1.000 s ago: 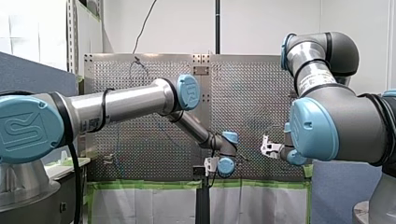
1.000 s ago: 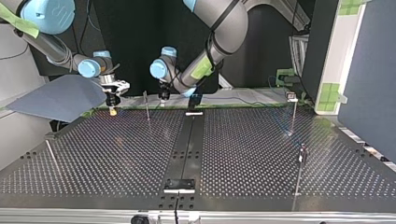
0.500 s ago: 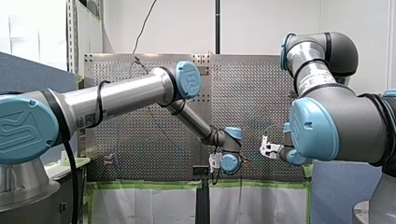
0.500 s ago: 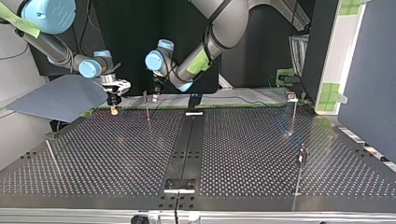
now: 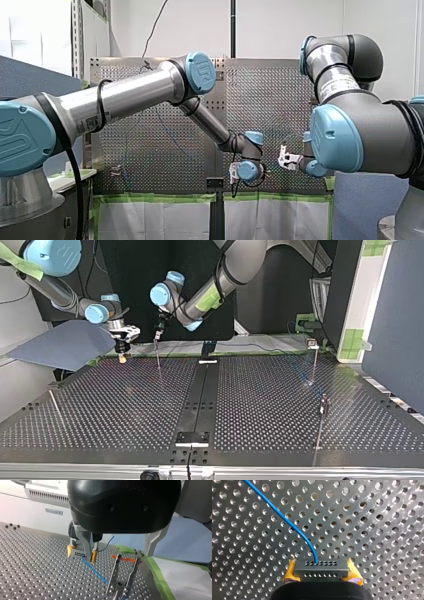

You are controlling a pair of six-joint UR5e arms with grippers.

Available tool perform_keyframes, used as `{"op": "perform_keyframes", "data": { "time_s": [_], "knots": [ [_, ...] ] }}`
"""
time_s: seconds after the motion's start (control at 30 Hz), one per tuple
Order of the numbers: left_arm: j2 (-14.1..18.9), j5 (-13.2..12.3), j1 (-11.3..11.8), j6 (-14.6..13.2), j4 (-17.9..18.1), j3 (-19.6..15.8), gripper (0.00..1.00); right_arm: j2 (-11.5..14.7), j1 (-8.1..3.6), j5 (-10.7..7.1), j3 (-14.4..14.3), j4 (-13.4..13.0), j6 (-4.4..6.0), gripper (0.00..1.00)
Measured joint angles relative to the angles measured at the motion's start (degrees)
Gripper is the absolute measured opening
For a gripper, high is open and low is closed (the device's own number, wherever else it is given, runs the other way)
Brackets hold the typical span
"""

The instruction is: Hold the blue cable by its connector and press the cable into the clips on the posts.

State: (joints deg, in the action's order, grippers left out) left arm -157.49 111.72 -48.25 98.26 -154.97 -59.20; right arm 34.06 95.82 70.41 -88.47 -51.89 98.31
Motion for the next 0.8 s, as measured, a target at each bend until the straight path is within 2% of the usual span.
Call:
{"op": "perform_keyframes", "data": {
  "time_s": [0.37, 0.6, 0.8],
  "knots": [
    [-0.96, -0.28, -0.15, 1.99, 2.17, 0.44, 1.0, -0.02, -0.19, 0.69, 0.0, 0.2, 0.06, 0.0],
    [-3.74, 0.89, -0.43, 2.04, 0.64, 3.37, 1.0, -0.05, 0.0, 0.7, 0.0, 0.24, 0.12, 0.0],
    [-4.39, 1.73, -0.57, 1.84, 0.55, 5.18, 1.0, -0.06, 0.02, 0.7, 0.0, 0.37, 0.1, 0.0]
  ]
}}
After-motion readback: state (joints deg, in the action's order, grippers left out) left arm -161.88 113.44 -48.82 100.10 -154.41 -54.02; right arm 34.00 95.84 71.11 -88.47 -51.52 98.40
